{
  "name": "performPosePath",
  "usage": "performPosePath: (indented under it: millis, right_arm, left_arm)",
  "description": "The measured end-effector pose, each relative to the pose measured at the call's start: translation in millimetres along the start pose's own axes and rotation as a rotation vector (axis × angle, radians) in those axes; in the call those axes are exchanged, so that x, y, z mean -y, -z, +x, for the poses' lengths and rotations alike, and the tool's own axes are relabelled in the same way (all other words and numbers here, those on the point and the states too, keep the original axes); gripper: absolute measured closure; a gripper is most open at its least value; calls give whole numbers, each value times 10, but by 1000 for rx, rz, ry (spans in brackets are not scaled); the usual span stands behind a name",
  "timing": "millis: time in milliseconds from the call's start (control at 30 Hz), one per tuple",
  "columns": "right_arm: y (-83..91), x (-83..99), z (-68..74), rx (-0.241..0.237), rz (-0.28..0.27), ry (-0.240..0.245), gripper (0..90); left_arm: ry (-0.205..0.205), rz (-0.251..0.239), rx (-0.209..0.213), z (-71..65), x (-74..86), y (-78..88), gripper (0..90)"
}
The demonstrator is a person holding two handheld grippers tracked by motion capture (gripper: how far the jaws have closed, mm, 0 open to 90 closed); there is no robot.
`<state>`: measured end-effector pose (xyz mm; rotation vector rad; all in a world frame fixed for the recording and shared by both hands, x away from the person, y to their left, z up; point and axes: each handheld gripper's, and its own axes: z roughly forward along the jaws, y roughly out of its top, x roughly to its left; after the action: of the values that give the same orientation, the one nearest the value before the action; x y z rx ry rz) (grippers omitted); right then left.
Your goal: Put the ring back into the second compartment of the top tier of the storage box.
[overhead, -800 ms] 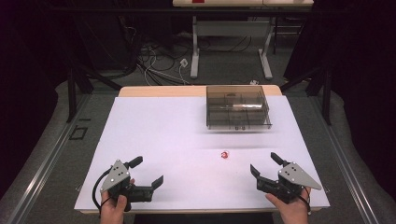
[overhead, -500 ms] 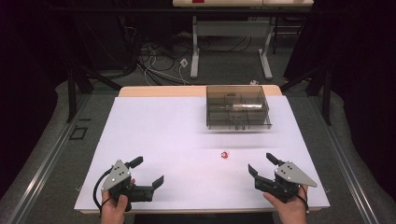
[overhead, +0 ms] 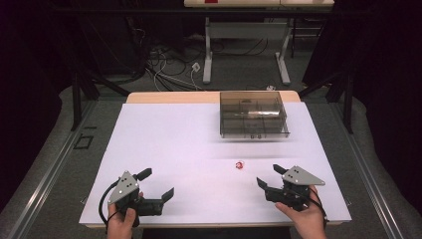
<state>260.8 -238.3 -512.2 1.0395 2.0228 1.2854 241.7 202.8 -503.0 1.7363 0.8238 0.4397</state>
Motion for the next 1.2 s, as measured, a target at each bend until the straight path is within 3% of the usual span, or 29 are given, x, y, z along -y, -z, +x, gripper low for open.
performPosePath:
  millis: [67,500,800,1033,1200]
  right_arm:
    - [-18,-45,9,5,20,30,269]
    - [-155,-206,33,-39,87,66,269]
    - [-225,-359,25,-63,138,36,281]
    - [-262,-479,-9,-69,162,68,289]
    - [-308,-544,-20,-84,173,56,302]
  left_arm:
    - [-6,0,0,-6,-2,5,0]
    - [-4,7,-2,-18,14,14,0]
    - [-1,12,1,-20,19,12,0]
    - [7,20,17,-32,26,-11,0]
    - [-1,21,16,-32,28,-19,0]
